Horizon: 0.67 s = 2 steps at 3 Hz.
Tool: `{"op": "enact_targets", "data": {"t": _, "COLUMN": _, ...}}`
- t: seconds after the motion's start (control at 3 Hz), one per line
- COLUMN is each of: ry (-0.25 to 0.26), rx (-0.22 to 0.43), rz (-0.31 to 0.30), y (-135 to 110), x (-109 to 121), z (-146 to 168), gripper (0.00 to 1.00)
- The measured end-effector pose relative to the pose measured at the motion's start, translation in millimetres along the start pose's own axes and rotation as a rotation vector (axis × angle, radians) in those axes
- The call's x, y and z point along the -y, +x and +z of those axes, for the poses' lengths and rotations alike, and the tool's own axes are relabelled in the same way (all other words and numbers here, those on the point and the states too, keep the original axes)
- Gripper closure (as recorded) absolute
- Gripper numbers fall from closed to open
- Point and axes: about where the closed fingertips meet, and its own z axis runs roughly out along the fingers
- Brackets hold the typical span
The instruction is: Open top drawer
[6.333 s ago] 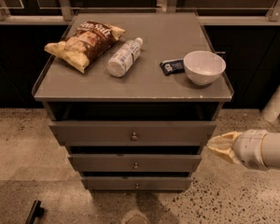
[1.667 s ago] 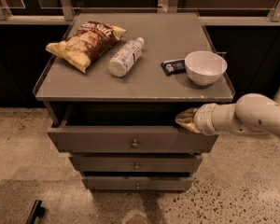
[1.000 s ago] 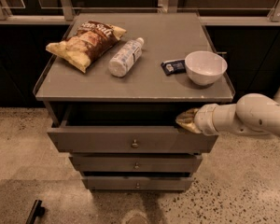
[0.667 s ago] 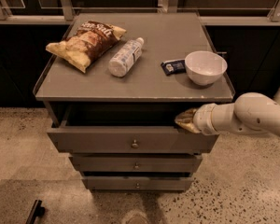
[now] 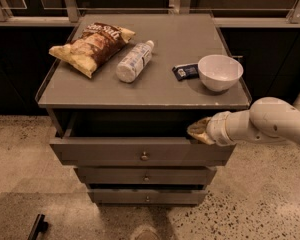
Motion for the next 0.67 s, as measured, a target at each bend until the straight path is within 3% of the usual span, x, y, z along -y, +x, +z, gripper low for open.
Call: {"op": "enact_targets", "data": {"t": 0.67, "ry": -0.017, "rx": -0.012, "rz": 0.02, "y": 2.8, "x": -7.7, "z": -5.6, "gripper": 1.0}}
